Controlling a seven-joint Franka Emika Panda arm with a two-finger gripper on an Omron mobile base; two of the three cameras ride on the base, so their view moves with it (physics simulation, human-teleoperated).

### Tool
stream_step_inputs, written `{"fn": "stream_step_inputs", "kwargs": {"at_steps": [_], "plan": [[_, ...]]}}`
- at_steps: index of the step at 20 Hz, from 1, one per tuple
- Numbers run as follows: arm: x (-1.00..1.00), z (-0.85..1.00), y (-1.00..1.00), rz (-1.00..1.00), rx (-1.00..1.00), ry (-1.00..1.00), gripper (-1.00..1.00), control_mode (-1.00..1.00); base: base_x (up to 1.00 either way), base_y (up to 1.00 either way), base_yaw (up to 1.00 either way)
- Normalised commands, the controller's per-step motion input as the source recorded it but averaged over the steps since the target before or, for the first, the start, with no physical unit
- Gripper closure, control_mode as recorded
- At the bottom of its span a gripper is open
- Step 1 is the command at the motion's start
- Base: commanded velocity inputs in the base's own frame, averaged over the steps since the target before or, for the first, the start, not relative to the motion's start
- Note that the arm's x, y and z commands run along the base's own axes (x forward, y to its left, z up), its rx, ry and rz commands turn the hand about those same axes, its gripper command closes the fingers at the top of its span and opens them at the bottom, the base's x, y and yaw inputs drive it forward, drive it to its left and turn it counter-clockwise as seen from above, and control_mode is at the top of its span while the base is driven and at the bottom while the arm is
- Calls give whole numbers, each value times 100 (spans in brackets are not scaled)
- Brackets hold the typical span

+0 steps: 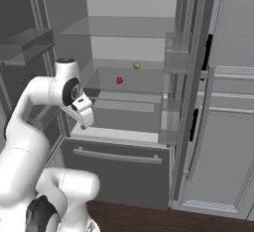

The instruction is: Take the strawberry from the fridge and place it on top of the pancake, located on the dining counter.

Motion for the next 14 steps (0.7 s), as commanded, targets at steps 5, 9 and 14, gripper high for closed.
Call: {"fn": "stream_step_inputs", "kwargs": {"at_steps": [5,9,14], "plan": [[-10,-56,-12,65,-22,-10,-100,-100,0,0,0],[0,-35,-12,58,-8,-8,-100,-100,0,0,0],[6,-27,-46,49,9,1,-100,-100,0,0,0]]}}
